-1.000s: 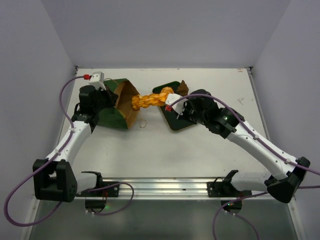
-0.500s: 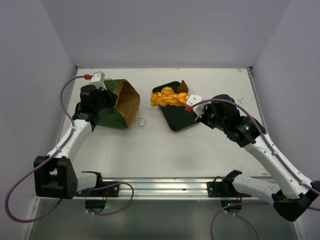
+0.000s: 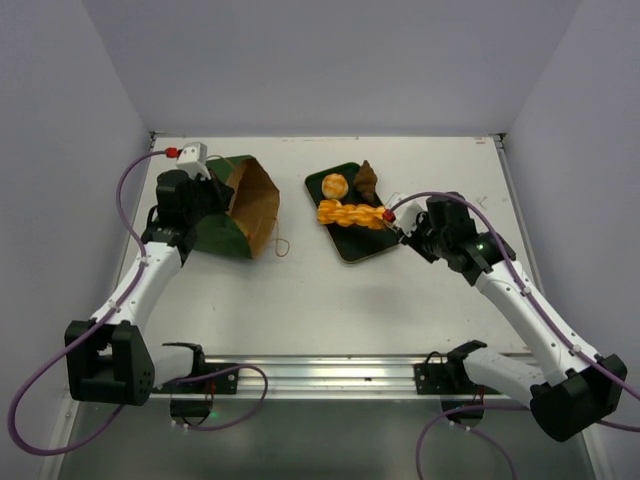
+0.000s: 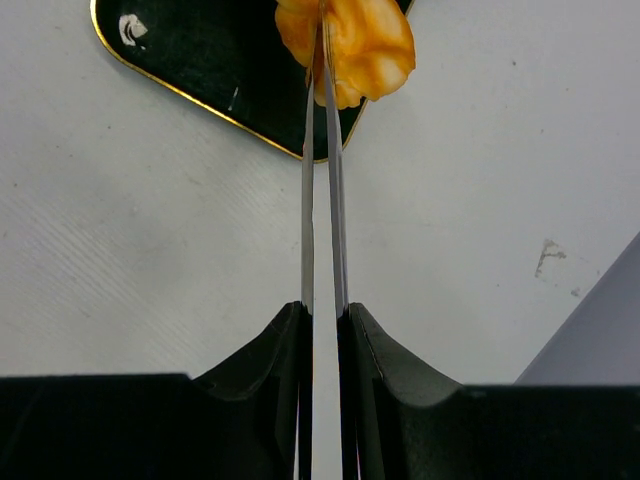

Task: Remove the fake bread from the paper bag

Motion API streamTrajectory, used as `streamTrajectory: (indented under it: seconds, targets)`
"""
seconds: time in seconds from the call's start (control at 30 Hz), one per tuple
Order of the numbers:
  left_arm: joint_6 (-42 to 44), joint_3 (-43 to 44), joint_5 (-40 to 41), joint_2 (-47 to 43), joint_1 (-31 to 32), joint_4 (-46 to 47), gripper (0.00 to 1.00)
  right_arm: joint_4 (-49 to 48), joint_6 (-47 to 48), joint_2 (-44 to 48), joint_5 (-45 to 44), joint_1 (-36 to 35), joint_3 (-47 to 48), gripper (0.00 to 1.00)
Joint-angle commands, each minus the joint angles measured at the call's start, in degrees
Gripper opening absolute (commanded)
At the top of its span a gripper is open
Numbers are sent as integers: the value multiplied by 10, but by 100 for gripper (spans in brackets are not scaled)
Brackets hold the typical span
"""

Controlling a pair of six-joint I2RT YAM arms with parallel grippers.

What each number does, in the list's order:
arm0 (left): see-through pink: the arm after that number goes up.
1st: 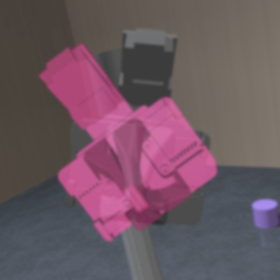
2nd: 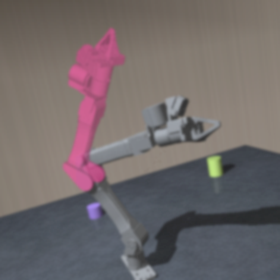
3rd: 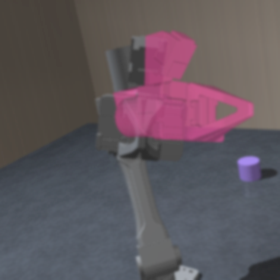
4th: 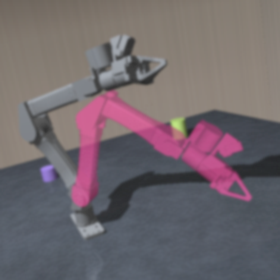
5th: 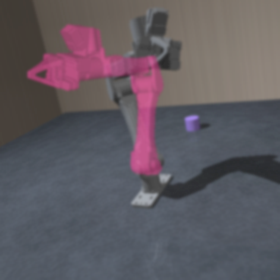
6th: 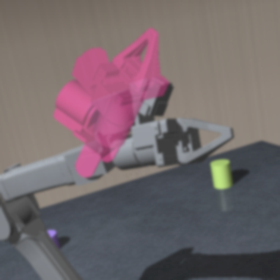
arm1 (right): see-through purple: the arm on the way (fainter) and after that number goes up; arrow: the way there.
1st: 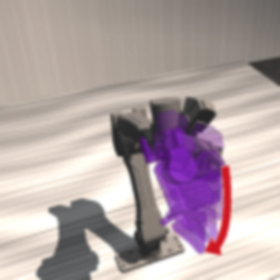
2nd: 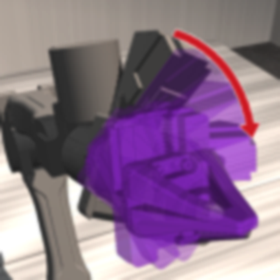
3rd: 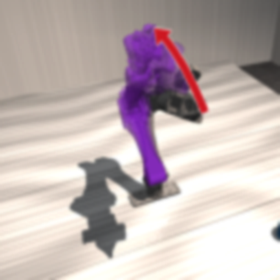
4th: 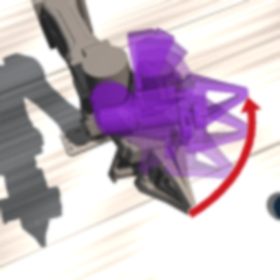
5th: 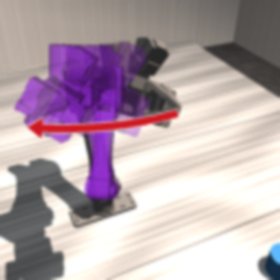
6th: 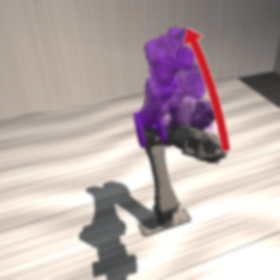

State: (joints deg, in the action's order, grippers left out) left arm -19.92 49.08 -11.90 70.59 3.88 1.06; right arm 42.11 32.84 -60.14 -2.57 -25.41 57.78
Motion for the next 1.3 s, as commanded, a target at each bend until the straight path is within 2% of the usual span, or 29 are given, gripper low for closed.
streamTrajectory:
  seconds: [0.0, 0.23, 0.33, 0.43, 0.47, 0.63, 0.87, 1.27]
  targets:
    - [16, 7, -18, -26, -5, 10, 0, -46, -5, 0, 23, 25, -13, 0]
    - [11, 1, -37, -31, -5, 18, 0, -44, -1, -13, 66, 64, -50, 0]
    - [11, 1, -49, -34, -5, 19, 0, -44, -2, -24, 85, 66, -55, 4]
    - [13, -3, -60, -41, -5, 19, 0, -44, -5, -38, 99, 66, -54, 14]
    - [14, -4, -66, -45, -5, 18, 0, -44, -6, -42, 102, 66, -53, 21]
    - [15, -9, -85, -51, -5, 19, 0, -45, -15, -47, 105, 69, -39, 33]
    - [15, -22, -132, -48, -5, 34, 0, -44, -21, -44, 108, 84, -7, 39]
    - [28, -32, -160, -48, -3, 38, 0, -26, -23, -74, 153, 88, 33, 41]
